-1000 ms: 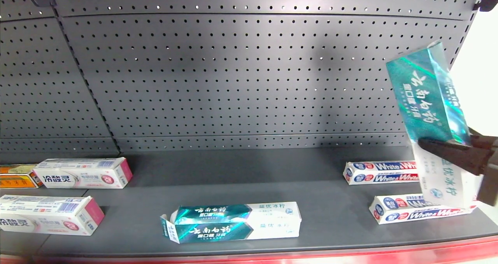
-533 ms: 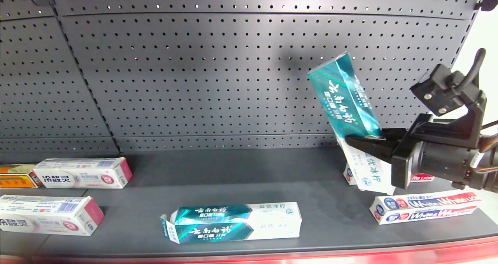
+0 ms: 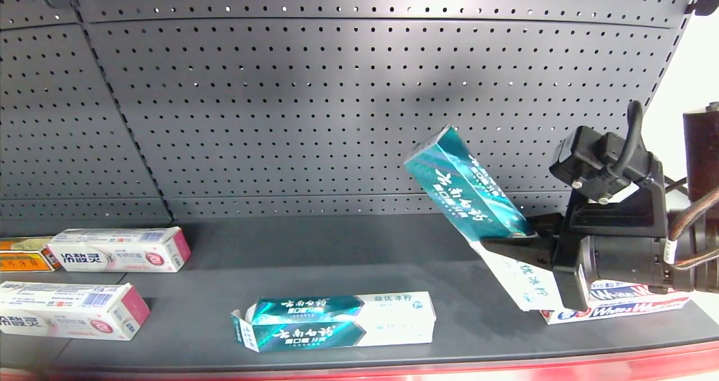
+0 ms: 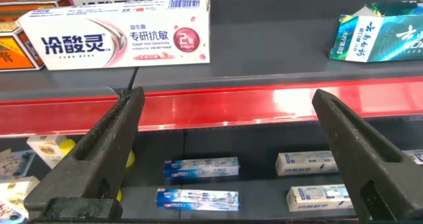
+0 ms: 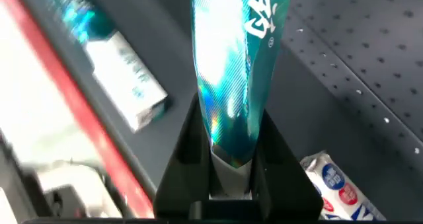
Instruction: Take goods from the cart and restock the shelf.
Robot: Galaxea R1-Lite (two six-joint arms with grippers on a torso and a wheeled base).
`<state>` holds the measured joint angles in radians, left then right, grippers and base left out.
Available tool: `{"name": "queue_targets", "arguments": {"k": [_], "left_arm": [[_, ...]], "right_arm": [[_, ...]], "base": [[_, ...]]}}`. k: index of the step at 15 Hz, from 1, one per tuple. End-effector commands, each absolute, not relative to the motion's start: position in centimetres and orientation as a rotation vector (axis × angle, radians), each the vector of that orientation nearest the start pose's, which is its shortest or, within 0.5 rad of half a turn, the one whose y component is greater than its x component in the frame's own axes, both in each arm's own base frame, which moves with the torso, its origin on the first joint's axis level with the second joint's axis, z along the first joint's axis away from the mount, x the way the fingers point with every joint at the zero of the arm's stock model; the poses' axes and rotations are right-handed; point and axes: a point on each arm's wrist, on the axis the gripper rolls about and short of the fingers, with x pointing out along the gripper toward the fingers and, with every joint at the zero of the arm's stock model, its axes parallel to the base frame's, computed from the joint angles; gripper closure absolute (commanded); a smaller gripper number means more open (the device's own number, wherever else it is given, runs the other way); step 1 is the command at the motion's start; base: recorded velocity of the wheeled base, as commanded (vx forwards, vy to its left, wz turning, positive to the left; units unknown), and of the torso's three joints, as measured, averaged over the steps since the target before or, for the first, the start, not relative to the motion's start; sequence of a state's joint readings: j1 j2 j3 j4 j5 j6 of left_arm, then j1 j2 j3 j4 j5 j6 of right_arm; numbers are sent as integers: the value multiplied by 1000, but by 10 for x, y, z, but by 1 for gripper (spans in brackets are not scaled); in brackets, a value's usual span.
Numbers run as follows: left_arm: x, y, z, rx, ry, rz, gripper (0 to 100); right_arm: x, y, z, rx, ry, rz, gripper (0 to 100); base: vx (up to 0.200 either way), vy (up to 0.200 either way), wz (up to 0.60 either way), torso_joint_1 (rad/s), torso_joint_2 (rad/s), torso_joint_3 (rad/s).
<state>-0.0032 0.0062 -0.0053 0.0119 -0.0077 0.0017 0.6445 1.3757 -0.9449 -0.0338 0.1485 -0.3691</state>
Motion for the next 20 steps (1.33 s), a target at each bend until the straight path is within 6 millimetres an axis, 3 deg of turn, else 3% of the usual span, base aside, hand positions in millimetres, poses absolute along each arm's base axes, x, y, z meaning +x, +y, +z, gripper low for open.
{"name": "queue_targets", "arguments": {"k": [1, 4, 9, 20], "left_arm": [[-23, 0, 76, 1, 15, -11, 0], [-23, 0, 76, 2, 14, -11, 0], [-23, 0, 76, 2, 14, -11, 0], [-23, 0, 76, 2, 14, -11, 0]], "right_arm": [[177, 139, 256, -476, 259, 864, 100], [166, 132, 257, -539, 332, 936, 100], [169, 136, 253, -538, 339, 954, 100], [237, 182, 235, -581, 315, 968, 100]], "base": [[0, 0, 0, 0, 0, 0], [0, 0, 0, 0, 0, 0], [0, 0, 0, 0, 0, 0], [0, 0, 0, 0, 0, 0]]}}
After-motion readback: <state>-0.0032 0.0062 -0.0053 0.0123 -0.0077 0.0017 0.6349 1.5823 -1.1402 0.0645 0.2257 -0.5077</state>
